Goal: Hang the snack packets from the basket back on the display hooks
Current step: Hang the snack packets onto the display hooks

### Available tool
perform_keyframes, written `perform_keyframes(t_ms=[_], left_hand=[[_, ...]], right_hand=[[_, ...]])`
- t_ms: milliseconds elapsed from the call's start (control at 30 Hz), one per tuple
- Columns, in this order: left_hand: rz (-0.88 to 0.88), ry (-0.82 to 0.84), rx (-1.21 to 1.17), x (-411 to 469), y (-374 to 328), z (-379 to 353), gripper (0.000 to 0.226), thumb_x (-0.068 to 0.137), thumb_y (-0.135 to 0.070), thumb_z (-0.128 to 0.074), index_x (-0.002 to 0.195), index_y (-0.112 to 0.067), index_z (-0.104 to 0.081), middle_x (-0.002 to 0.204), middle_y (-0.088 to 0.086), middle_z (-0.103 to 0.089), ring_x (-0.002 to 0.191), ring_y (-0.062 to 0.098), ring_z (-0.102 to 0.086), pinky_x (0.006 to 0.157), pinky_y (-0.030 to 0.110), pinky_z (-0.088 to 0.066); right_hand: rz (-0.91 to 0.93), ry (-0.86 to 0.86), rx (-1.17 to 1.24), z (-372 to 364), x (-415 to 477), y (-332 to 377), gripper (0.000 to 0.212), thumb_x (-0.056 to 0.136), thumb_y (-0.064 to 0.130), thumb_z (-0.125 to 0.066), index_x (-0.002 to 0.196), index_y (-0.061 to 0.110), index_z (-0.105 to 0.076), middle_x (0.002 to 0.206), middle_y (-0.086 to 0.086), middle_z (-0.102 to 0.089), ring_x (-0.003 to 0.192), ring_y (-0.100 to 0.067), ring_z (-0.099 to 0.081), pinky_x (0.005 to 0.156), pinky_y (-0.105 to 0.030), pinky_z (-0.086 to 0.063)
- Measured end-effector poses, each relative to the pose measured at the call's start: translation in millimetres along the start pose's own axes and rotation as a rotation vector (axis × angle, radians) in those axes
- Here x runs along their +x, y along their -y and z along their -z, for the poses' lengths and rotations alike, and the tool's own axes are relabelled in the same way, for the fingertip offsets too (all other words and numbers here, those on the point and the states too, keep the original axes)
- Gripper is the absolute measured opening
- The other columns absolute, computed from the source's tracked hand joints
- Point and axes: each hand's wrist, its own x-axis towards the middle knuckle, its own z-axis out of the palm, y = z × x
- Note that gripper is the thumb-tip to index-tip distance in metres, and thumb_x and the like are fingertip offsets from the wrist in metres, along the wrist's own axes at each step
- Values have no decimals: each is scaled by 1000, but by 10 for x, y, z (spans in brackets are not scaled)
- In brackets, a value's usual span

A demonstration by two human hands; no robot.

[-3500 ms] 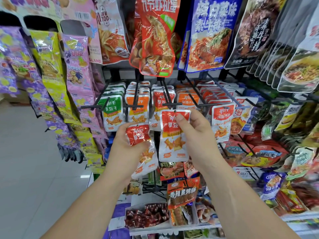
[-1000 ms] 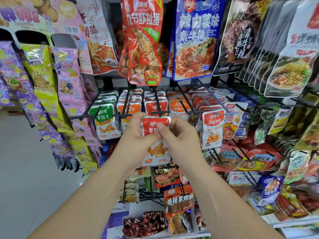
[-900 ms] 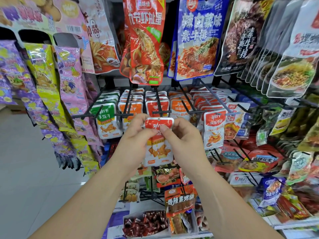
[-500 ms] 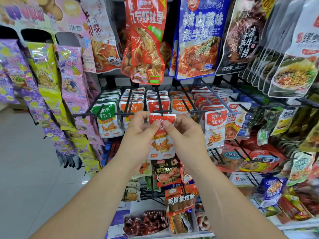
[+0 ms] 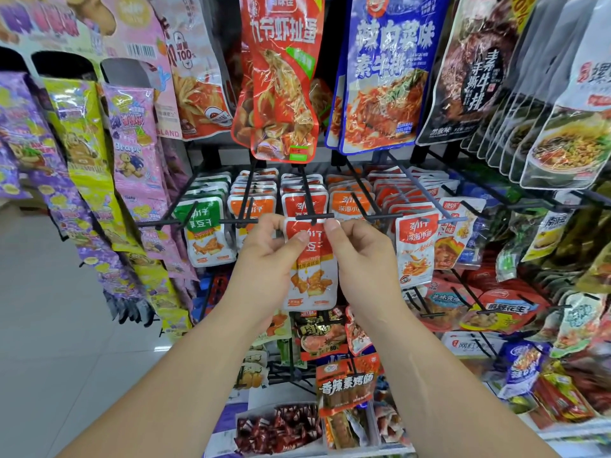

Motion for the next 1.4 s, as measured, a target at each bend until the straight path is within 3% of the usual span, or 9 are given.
perform_keyframes(t_ms=[133, 300, 367, 467, 767, 967, 1100, 1300, 1400], left_hand=[[11, -48, 19, 85, 57, -4, 9, 102, -24, -66, 99, -21, -59, 95, 26, -71, 89, 47, -69, 88, 66, -57], [-35, -226, 312, 329, 157, -31, 25, 99, -35, -68, 85, -19, -55, 73, 2, -56, 55, 4, -50, 51, 14, -40], [-58, -278, 396, 401, 214, -46, 26, 100, -32, -67, 85, -12, -61, 74, 2, -60, 58, 6, -53, 55, 22, -43], [-68, -346, 392, 478, 317, -87, 32, 99, -29, -67, 81, -2, -64, 72, 11, -64, 66, 25, -56, 65, 39, -45], [-41, -415, 605, 415, 479, -37, 46, 98, -38, -70, 56, -24, -57, 58, -1, -61, 60, 18, -58, 59, 34, -40], [27, -433, 604, 282, 492, -54, 27, 97, -39, -71, 93, -13, -79, 80, -13, -64, 84, 15, -64, 74, 28, -44], [-40, -422, 590, -57, 501, 12, 11, 96, -29, -72, 106, -26, -69, 87, -21, -63, 84, 8, -66, 80, 26, -54], [-125, -255, 545, -634, 629, 34, 19, 93, -26, -75, 108, -30, -63, 99, -20, -67, 77, -2, -66, 79, 32, -57], [-100, -95, 593, -956, 787, -87, 17, 94, -27, -75, 107, -26, -65, 87, -23, -62, 72, -10, -61, 68, 7, -43]], right_hand=[[-12, -18, -103, -36, 100, -23, 51, 92, 53, -64, 78, 4, -65, 75, -22, -65, 69, -37, -61, 68, -53, -53], [-76, -138, -205, -136, 314, -142, 28, 97, 39, -69, 75, 21, -67, 66, 8, -65, 56, 3, -58, 57, -18, -44], [-58, -126, -234, -178, 327, -225, 25, 97, 33, -69, 77, 19, -66, 65, 10, -61, 57, 5, -56, 53, -12, -37], [-36, -110, -310, -188, 302, -360, 27, 95, 35, -70, 75, 18, -63, 65, 8, -60, 57, -1, -53, 53, -13, -38], [-78, -132, -444, -227, 409, -386, 38, 94, 41, -70, 63, 29, -53, 61, 13, -57, 55, 2, -53, 50, -15, -33], [-57, -105, -408, -97, 290, -405, 24, 96, 44, -69, 88, 21, -67, 77, 17, -63, 71, 0, -59, 63, -19, -42], [-63, -101, -390, 67, -48, -358, 36, 99, 42, -65, 119, 13, -71, 107, 5, -73, 96, -8, -67, 85, -28, -54], [5, -171, -541, 521, -956, -356, 15, 98, 33, -68, 103, 20, -70, 96, 10, -67, 90, -4, -63, 82, -31, -53], [-51, -186, -762, 925, -1512, -495, 17, 97, 33, -70, 99, 16, -71, 104, 3, -61, 93, -12, -57, 81, -32, -48]])
